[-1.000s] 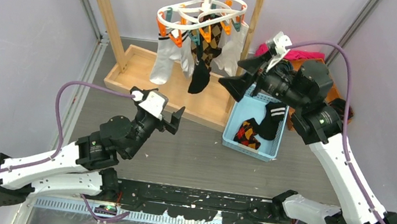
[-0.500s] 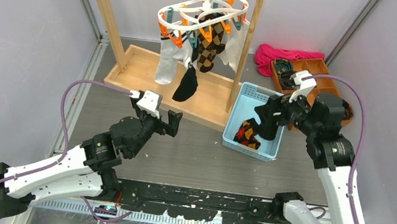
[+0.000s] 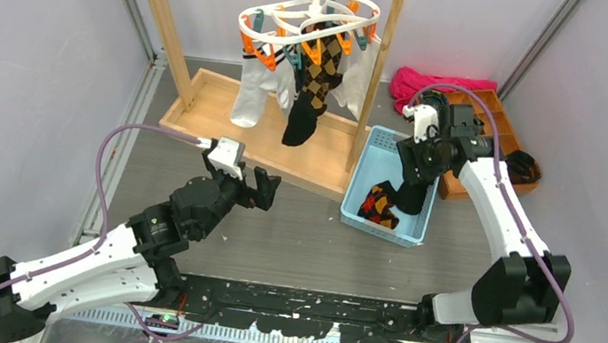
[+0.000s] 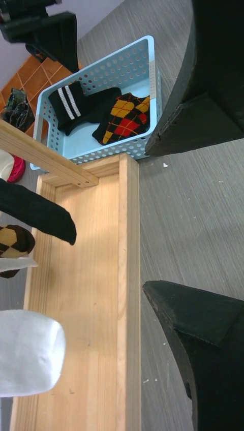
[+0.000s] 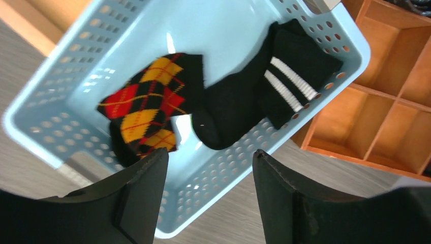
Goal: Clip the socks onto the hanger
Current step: Pick up the sock from the bin.
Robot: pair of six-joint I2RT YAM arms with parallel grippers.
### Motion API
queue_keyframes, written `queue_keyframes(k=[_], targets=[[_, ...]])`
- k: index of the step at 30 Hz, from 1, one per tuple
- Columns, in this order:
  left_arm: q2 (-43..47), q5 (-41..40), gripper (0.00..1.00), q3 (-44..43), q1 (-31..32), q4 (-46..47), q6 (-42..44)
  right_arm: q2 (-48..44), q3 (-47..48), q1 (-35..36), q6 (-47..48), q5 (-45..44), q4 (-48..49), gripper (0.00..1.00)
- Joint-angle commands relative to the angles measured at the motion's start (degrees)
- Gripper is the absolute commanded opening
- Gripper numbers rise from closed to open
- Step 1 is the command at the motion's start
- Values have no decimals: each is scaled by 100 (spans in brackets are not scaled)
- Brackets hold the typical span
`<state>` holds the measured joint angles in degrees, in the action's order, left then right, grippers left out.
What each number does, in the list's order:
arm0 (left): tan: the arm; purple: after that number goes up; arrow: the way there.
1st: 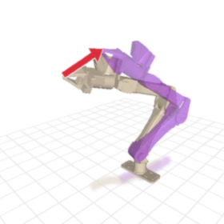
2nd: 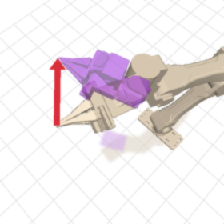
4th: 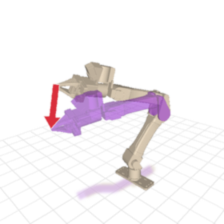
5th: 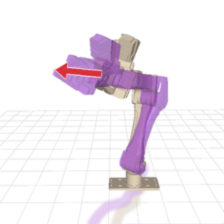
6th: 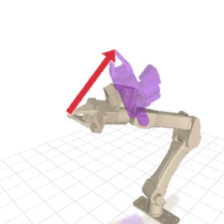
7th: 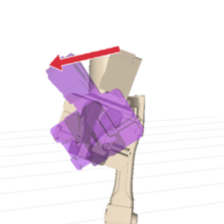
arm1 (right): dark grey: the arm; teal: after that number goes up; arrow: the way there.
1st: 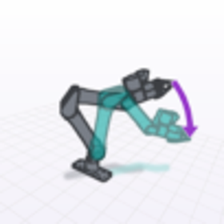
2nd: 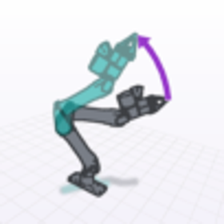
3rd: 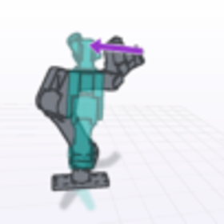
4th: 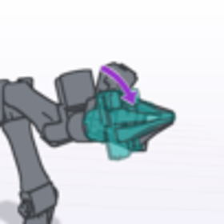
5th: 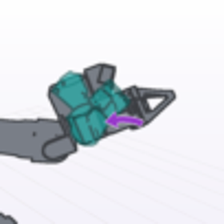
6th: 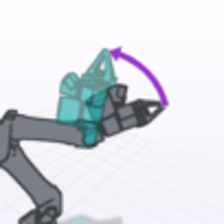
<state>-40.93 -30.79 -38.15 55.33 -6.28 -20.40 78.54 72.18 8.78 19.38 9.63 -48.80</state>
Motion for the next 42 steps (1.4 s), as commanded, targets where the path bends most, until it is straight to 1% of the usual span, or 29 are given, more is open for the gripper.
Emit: queue_keyframes(k=[1,8,13,22,29,35,37,40,42], targets=[[394,-178,92,301,-40,107,-408,443,394,-21,864,-777,42,67],[647,-238,92,539,-40,-7,-595,1439,995,-20,972,-944,9,67],[665,-234,92,619,-40,-39,-691,1969,1205,-21,1073,-1466,-7,63],[465,-206,93,713,-49,201,-728,2467,1228,-24,1262,-2352,371,59],[223,-87,93,695,-107,414,-722,2758,1241,-24,1403,-2581,638,60],[208,-51,93,726,-154,460,-743,2961,1152,-19,1413,-2537,745,60],[224,-50,93,736,-162,445,-758,3003,1119,-22,1396,-2506,778,58],[249,-50,92,734,-164,427,-766,3020,1073,-23,1373,-2458,809,52],[266,-43,92,732,-164,410,-767,2966,1053,-21,1339,-2413,846,44]])
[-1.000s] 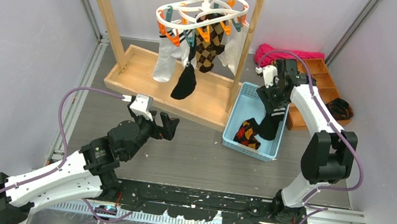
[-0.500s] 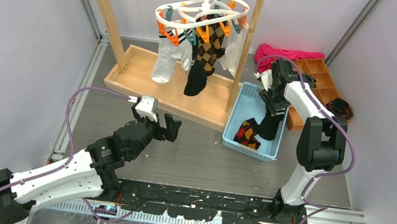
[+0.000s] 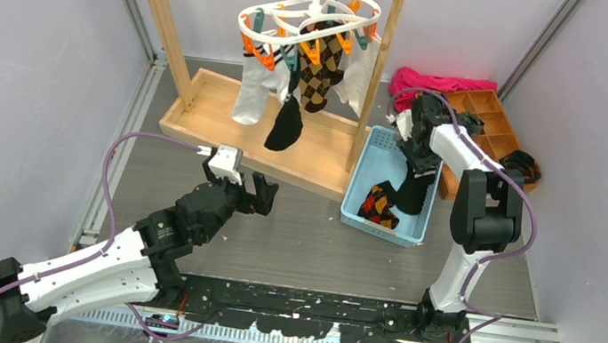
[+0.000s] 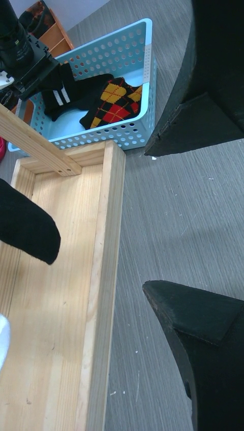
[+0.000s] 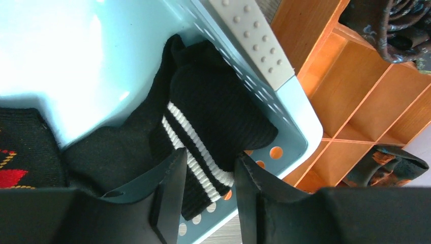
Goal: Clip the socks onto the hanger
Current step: Pick up the sock from the bin.
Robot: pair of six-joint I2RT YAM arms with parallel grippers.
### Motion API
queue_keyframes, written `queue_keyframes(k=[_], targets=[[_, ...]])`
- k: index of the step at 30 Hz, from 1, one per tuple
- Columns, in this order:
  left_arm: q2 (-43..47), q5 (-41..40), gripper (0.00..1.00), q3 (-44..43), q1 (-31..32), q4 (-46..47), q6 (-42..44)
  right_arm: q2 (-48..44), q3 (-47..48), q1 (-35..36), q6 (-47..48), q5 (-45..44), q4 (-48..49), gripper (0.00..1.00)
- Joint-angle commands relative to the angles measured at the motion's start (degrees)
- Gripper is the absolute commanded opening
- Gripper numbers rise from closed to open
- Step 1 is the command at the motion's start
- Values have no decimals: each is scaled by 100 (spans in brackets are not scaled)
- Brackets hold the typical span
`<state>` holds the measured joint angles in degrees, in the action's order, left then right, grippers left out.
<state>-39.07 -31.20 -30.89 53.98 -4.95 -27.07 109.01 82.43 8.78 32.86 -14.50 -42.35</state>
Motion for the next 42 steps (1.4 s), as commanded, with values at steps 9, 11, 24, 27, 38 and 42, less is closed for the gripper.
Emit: queue_keyframes(k=[9,11,24,27,38,42], targets=[[296,352,96,35,-36,462,190,-928,-76,-17,-499,665,86,1],[392,618,99,64,-36,749,372,-1225,-42,-27,-784,958,-113,1],[53,2727,100,-963,-43,900,2188,-3397,720,-394,-2415,4492,-1659,1],[-230,3175,97,-1385,-44,812,2593,-3660,914,-400,-2791,5136,-1624,1],[-1087,4969,85,-2745,-36,-39,4540,-4250,-47,-370,-5141,7401,208,1],[-1243,5297,85,-2905,-36,-591,5425,-4325,-417,-144,-5745,7488,951,1]])
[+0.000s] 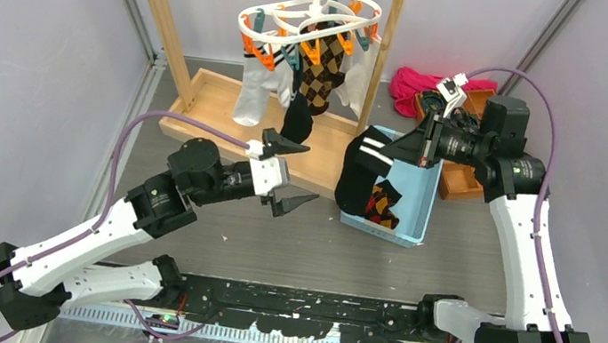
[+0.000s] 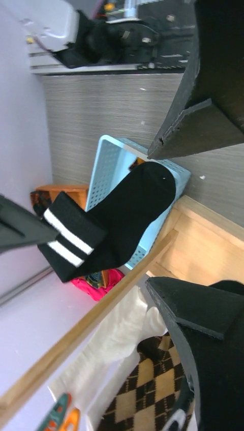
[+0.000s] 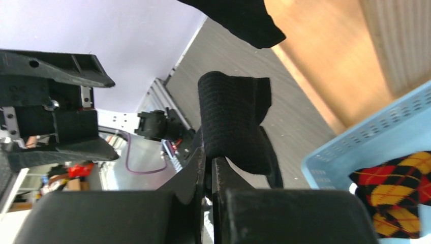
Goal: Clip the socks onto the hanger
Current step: Pick up the sock from the bin.
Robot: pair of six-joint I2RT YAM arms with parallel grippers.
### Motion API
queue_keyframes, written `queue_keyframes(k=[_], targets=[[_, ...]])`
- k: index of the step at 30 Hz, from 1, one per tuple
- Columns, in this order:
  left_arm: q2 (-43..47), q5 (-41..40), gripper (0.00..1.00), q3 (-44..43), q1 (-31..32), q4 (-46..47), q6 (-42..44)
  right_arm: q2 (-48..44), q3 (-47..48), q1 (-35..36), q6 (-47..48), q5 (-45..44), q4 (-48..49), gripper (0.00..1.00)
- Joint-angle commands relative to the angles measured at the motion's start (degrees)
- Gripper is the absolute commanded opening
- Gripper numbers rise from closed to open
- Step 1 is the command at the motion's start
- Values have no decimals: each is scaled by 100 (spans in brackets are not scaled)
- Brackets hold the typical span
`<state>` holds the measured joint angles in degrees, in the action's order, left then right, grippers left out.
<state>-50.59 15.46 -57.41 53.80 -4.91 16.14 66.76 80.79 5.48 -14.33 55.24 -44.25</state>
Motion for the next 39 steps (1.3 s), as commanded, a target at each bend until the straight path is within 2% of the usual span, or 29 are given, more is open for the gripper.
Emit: queue_keyframes(k=[1,6,15,24,29,33,39], targets=[[-119,683,85,-256,-19,-636,1306,-116,-377,276,-1185,515,1389,1],[-253,766,84,-292,-18,-475,1800,-85,-616,687,-1689,519,1974,1],[-561,668,79,-93,-10,272,1796,149,-728,1154,-2213,531,2597,1],[-733,397,72,-93,-10,412,1976,364,-737,1454,-2351,600,2821,1],[-858,135,64,-51,-10,409,2177,449,-715,1558,-2377,628,2880,1],[-961,-160,50,-26,-10,464,2263,498,-701,1592,-2438,624,2959,1],[-1077,-431,39,122,-10,997,2210,556,-670,1612,-2461,626,2992,1]])
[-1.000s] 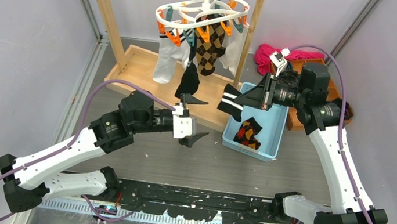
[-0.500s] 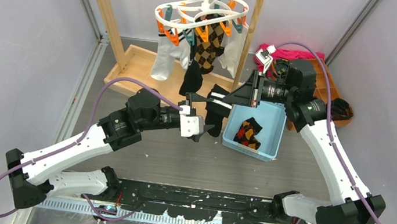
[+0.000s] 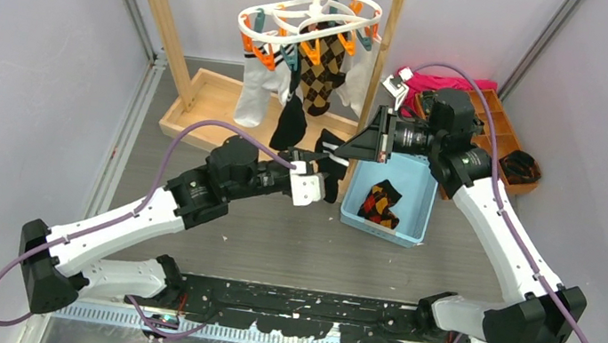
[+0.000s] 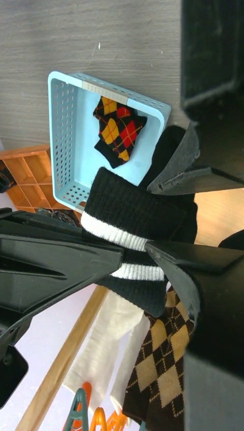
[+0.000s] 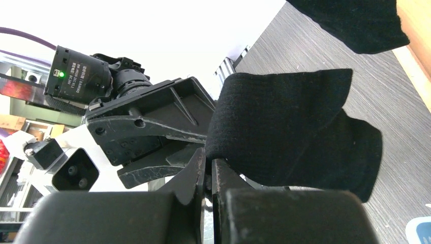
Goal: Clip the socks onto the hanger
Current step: Pick up the sock from the bin.
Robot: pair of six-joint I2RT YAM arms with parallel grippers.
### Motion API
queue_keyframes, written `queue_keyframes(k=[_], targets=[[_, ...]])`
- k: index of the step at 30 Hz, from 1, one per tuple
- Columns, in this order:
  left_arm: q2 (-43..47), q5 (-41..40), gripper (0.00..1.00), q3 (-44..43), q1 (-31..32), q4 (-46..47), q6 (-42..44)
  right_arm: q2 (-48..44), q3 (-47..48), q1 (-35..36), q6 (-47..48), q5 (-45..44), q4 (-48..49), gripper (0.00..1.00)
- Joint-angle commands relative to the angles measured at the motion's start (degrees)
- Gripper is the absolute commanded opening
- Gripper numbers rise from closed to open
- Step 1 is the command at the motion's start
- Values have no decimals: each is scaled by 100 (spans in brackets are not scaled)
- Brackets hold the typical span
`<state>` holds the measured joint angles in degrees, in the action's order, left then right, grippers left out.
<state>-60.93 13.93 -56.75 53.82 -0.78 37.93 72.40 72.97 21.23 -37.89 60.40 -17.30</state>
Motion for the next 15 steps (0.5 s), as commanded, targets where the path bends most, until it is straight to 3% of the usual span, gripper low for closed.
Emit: queue_keyframes(k=[1,5,11,15], targets=[[-54,-338,37,66,-12,626,21,-7,112,37,-105,112,304,1],[-38,-487,27,131,-12,815,-15,-1,112,31,-113,85,305,1],[72,-558,1,184,-12,842,-117,27,129,36,-131,60,306,1],[222,-503,0,268,-12,836,-401,35,159,38,-110,51,295,2]])
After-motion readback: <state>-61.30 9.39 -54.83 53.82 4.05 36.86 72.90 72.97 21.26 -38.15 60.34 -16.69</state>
